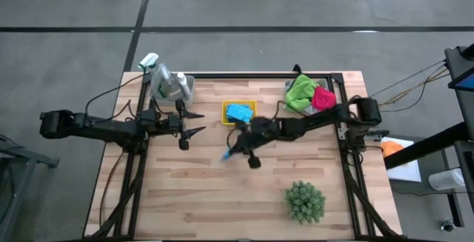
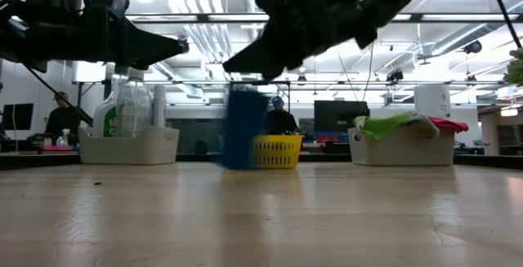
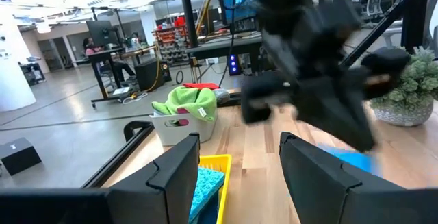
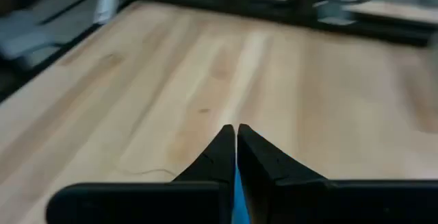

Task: Pick & Place Kitchen Items
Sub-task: Put the blue sponge into the yellow bin

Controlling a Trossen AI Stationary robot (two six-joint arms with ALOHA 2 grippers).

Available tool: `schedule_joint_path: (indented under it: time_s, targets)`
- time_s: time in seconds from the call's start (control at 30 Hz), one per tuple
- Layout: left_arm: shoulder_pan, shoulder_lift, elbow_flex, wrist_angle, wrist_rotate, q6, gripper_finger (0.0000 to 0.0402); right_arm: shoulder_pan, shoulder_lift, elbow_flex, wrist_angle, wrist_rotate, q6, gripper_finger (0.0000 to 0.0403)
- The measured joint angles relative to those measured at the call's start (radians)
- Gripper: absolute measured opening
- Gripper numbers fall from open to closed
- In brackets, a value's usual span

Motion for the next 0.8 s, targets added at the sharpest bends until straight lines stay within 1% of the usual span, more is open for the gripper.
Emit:
schedule_joint_path:
  time_s: [0.17,0.27,0.37,0.43,0.57,0.73,0.8]
  targets:
    - [0.0,0.0,0.0,0.0,0.0,0.003,0.0201,-0.055,-0.122,-0.005,-0.094,0.09,-0.059,0.0018]
    - [0.0,0.0,0.0,0.0,0.0,0.003,0.0201,-0.088,-0.188,-0.004,-0.132,0.11,-0.096,0.0018]
    - [0.0,0.0,0.0,0.0,0.0,0.003,0.0201,-0.12,-0.247,-0.002,-0.179,0.113,-0.098,0.0018]
    - [0.0,0.0,0.0,0.0,0.0,0.003,0.0201,-0.138,-0.282,-0.002,-0.257,0.112,-0.061,0.0018]
    - [0.0,0.0,0.0,-0.001,0.0,0.003,0.0201,-0.156,-0.308,-0.003,-0.436,0.113,0.058,0.0018]
    - [0.0,0.0,0.0,-0.001,0.0,0.003,0.0201,-0.146,-0.278,-0.003,-0.646,0.117,0.181,0.0018]
    - [0.0,0.0,0.0,0.0,0.0,0.003,0.0201,-0.136,-0.254,-0.004,-0.73,0.149,0.215,0.0018]
